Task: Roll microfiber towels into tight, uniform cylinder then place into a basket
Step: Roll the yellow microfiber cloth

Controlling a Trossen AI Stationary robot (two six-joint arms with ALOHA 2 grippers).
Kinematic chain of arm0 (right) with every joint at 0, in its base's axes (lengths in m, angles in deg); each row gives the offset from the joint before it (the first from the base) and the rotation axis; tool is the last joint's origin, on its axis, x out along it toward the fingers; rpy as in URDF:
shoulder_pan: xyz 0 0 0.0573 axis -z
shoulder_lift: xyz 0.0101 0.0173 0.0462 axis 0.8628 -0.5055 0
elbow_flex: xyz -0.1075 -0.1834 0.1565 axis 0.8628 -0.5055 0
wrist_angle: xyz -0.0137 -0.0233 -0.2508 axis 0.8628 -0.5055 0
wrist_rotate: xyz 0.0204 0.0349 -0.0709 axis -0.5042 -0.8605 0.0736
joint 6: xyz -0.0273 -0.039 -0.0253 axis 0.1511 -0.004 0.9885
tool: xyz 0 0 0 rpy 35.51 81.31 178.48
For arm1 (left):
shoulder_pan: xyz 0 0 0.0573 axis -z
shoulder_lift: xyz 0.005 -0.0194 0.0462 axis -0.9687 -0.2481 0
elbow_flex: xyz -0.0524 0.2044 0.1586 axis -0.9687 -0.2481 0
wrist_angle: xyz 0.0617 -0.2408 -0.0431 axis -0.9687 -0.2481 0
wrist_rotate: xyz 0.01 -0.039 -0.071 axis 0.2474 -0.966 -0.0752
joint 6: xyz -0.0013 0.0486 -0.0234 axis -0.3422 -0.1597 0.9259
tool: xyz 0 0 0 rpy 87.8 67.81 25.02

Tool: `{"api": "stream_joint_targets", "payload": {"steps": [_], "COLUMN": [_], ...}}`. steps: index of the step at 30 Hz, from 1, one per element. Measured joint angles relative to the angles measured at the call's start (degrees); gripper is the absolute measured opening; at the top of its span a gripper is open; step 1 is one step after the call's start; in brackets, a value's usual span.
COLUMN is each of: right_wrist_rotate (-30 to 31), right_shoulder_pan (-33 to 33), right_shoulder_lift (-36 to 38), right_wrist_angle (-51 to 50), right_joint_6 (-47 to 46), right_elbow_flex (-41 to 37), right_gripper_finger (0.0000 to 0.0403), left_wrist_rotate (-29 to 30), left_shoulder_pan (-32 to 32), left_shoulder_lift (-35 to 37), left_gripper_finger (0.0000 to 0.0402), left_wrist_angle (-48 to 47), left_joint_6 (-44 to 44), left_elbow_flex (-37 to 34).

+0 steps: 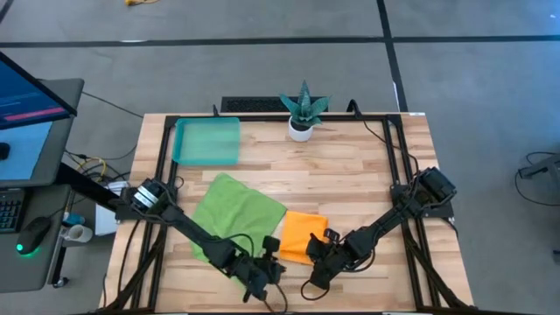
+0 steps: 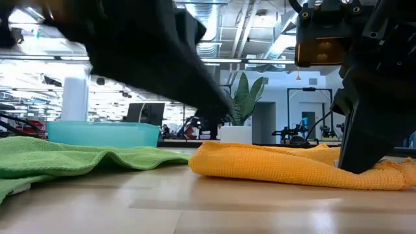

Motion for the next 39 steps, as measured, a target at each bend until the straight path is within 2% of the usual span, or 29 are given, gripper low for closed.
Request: {"api": "stream_joint_targets", "payload": {"steps": [5, 8, 12, 17, 20, 24, 31, 34, 39], "right_wrist_rotate": [-0.04, -0.11, -0.19, -0.52, -1.9, -2.96, -4.48, -7.38, -5.84], "right_shoulder_pan": [0.01, 0.01, -0.03, -0.03, -0.01, 0.47, 1.06, 2.19, 1.91], "right_shoulder_lift": [-0.02, -0.02, -0.07, -0.07, -0.09, -0.09, 0.41, 2.33, 10.2], "right_wrist_angle": [0.02, 0.04, 0.02, 0.02, 0.02, 0.09, -0.09, -4.05, -7.85], "right_joint_6": [0.0, 0.07, 0.15, 0.13, 0.13, 0.14, 0.32, -0.55, 3.79], "right_elbow_flex": [-0.03, -0.03, -0.05, -0.05, -0.08, -0.08, 0.48, 1.3, 1.77], "right_gripper_finger": [0.0022, 0.0019, 0.0017, 0.0024, 0.003, 0.0054, 0.0121, 0.0136, 0.0138], "left_wrist_rotate": [-3.23, -3.67, -8.64, -7.8, -11.1, -13.18, -15.31, -15.74, -15.99], "left_shoulder_pan": [-3.36, -5.24, -6.97, -8.49, -9.44, -9.78, -9.81, -9.77, -9.74], "left_shoulder_lift": [-2.13, -2.2, -2.2, -2.2, -1.97, -1.82, -1.82, -1.9, -1.89], "left_gripper_finger": [0.0015, 0.0015, 0.0015, 0.0015, 0.0015, 0.0015, 0.0015, 0.0015, 0.0015], "left_wrist_angle": [2.22, 1.21, 0.62, -1.38, -1.29, -1.4, -1.35, -1.18, -1.08], "left_joint_6": [-1.3, 1.06, 2.35, 7.54, 10.42, 14.64, 17.92, 18.71, 18.8], "left_elbow_flex": [-0.02, -0.23, -0.25, -1.14, -2.17, -2.67, -2.74, -2.75, -2.83]}}
